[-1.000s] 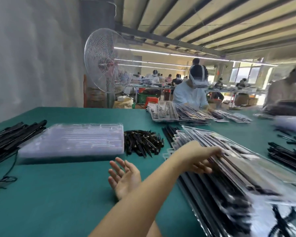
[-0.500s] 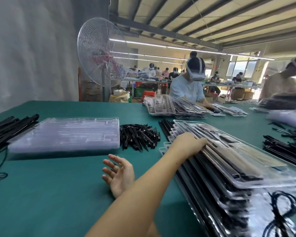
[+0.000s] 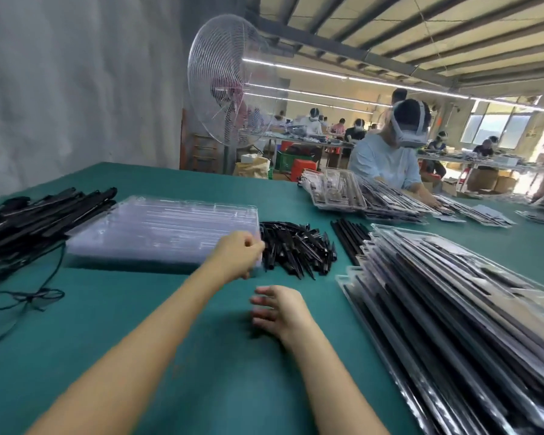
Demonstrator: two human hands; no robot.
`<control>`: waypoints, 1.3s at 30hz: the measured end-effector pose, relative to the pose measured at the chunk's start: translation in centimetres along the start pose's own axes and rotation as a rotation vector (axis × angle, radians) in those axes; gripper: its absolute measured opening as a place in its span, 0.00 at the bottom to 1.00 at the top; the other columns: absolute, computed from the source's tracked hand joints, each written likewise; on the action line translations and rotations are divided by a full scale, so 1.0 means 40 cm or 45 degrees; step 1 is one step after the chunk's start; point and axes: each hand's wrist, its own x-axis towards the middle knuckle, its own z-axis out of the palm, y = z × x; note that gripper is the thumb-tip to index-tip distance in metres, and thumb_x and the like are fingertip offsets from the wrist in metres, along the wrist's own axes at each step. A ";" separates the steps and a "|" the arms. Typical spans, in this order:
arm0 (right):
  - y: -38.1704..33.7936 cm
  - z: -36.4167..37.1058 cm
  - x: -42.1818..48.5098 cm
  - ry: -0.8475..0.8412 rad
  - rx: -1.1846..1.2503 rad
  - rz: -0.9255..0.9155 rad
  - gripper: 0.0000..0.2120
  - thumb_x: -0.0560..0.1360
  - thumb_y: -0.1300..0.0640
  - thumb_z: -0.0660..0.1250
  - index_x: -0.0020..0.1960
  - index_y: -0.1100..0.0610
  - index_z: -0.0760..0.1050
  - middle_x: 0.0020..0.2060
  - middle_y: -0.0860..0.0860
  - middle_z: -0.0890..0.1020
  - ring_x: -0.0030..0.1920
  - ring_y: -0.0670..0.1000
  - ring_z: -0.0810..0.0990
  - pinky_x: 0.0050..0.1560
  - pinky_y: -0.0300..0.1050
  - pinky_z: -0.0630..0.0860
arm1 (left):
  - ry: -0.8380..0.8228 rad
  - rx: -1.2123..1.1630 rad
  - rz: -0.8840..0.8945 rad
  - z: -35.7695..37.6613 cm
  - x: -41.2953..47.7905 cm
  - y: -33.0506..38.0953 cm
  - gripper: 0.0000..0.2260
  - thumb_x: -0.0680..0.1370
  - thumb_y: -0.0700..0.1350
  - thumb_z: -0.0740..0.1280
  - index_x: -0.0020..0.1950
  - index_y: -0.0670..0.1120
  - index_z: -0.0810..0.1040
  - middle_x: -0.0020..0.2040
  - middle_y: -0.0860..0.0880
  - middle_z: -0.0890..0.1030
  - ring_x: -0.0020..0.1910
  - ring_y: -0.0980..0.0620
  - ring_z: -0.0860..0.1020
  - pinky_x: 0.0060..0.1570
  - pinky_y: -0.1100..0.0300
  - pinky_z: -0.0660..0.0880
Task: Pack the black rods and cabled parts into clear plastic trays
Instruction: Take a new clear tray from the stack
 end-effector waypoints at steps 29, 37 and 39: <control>-0.036 -0.232 0.127 1.010 -2.622 -0.314 0.22 0.81 0.57 0.45 0.75 0.57 0.57 0.76 0.59 0.53 0.76 0.61 0.44 0.72 0.62 0.41 | 0.588 0.599 0.299 -0.095 0.083 -0.397 0.04 0.76 0.39 0.69 0.46 0.44 0.83 0.46 0.47 0.84 0.48 0.42 0.80 0.62 0.41 0.64; -0.038 -0.240 0.127 1.002 -2.493 -0.408 0.21 0.80 0.58 0.49 0.72 0.56 0.63 0.75 0.59 0.57 0.76 0.59 0.48 0.73 0.56 0.46 | 0.583 0.550 0.328 -0.102 0.073 -0.393 0.14 0.75 0.49 0.60 0.48 0.47 0.84 0.48 0.48 0.84 0.51 0.45 0.80 0.61 0.49 0.62; -0.041 -0.241 0.125 0.986 -2.469 -0.424 0.21 0.79 0.56 0.54 0.72 0.56 0.64 0.75 0.59 0.58 0.76 0.59 0.48 0.73 0.56 0.46 | 0.580 0.539 0.327 -0.103 0.075 -0.396 0.14 0.75 0.50 0.60 0.49 0.47 0.84 0.48 0.49 0.84 0.52 0.45 0.80 0.61 0.50 0.62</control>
